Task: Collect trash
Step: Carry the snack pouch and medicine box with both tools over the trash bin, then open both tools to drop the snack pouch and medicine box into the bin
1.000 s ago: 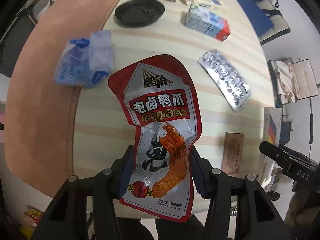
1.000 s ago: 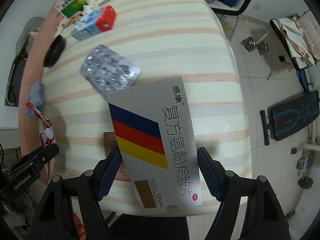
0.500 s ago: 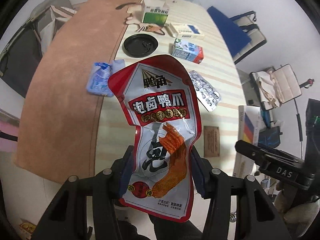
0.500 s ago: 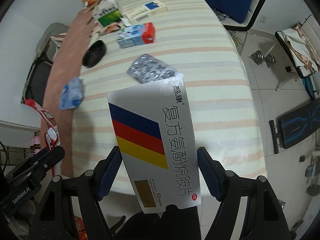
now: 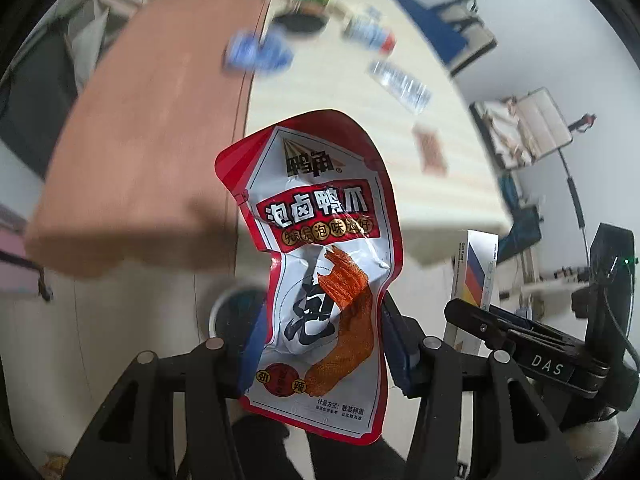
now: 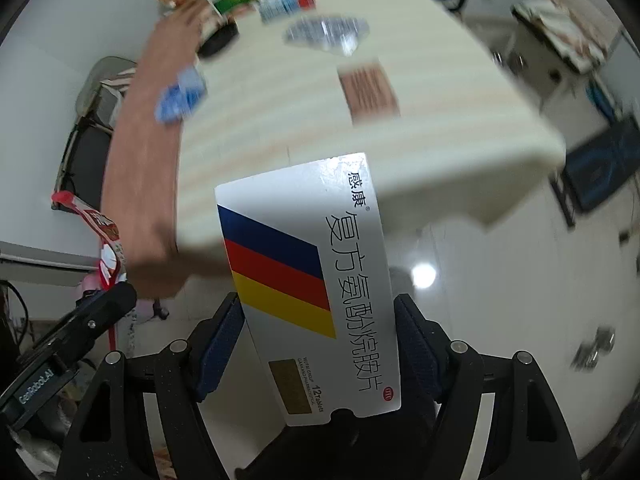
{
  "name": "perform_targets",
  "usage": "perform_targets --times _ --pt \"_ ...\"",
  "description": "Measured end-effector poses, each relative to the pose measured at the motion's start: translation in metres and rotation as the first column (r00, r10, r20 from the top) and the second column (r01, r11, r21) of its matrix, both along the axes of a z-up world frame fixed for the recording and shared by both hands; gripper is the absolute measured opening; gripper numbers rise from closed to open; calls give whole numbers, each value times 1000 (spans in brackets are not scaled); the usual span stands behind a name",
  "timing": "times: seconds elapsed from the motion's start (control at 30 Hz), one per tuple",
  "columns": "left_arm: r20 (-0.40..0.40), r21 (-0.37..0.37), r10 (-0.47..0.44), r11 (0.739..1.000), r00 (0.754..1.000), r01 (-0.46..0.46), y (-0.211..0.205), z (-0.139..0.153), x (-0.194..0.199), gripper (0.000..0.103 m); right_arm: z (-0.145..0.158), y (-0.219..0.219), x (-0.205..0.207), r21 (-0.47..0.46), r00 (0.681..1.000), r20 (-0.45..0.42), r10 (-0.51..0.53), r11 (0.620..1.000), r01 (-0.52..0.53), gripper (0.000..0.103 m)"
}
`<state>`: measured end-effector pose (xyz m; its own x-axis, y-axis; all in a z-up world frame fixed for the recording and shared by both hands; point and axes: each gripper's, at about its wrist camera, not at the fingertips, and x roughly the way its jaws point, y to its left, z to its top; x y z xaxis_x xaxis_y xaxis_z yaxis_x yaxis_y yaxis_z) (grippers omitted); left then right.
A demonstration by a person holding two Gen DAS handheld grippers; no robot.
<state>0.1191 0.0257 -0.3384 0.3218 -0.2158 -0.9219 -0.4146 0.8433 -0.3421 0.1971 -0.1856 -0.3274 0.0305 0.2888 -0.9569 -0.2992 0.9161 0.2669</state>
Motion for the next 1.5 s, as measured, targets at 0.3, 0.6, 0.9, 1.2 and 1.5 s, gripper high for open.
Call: perform_targets --times 0.3,0.6,0.9,1.2,1.5 --pt "-207 -110 32 992 978 -56 9 -164 -30 49 -159 -13 -67 -72 981 -187 -51 997 39 77" --pt "-341 -154 50 982 939 -108 20 -347 -39 85 -359 -4 -74 -22 945 -318 -79 997 76 78" --pt "-366 88 127 991 922 -101 29 -383 -68 103 -448 5 -88 -76 964 -265 -25 997 5 103" --pt "-391 174 137 982 910 -73 21 -362 -80 103 -427 3 -93 -234 981 -190 38 969 -83 103" --pt "-396 182 136 981 908 -68 9 -328 -89 103 -383 4 -94 -278 984 -159 82 952 -124 103"
